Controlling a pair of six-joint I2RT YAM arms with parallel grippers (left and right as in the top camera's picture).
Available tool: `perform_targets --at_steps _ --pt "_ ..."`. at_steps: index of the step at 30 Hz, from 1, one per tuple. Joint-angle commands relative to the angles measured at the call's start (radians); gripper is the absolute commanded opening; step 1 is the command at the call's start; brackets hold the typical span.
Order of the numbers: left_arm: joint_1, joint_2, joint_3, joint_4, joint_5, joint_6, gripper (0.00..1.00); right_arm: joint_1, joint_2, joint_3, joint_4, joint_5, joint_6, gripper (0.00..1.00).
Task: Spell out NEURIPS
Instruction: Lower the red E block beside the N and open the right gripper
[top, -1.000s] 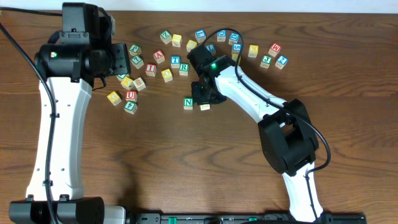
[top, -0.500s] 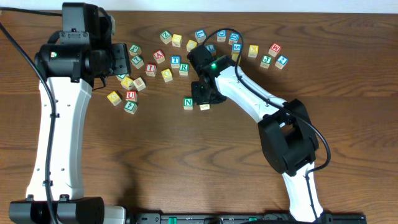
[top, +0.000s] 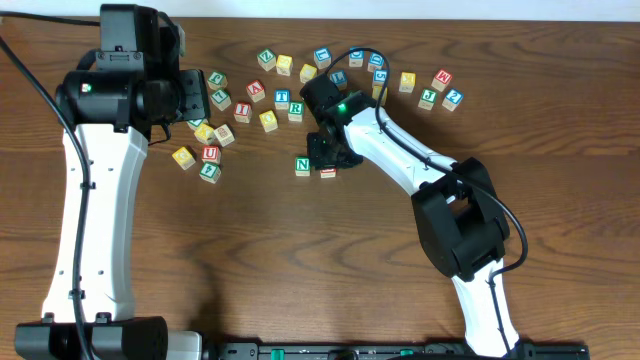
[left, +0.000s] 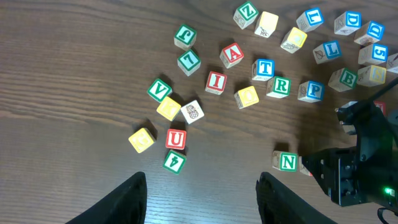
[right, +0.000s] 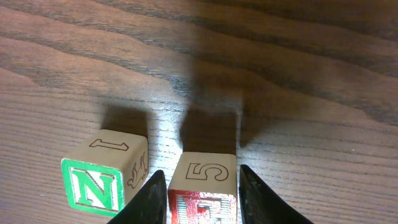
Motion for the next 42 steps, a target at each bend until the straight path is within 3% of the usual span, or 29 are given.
perform_targets --at_steps 1,24,30,37,42 --pt "-0.001 -0.003 0.005 -0.004 -0.009 -0.005 0.56 0.015 0.014 -0.008 0.003 -0.008 0.011 0.33" --pt "-0.001 -0.003 0.005 -0.004 -0.009 -0.005 0.56 -0.063 -0.136 0.009 -0.088 -0.054 -0.014 0.4" --pt "-0.001 -0.003 0.005 -0.004 -0.009 -0.005 0.56 -0.07 -0.122 -0.031 -0.106 -0.025 -0.015 0.35" --pt "-0.001 -0.003 0.005 -0.004 -0.009 -0.005 0.56 -0.071 -0.121 -0.176 0.015 -0.029 0.031 0.27" --pt "-0.001 -0.003 0.005 -0.004 -0.009 -0.005 0.56 -0.072 -0.121 -0.212 0.061 -0.033 0.031 0.26"
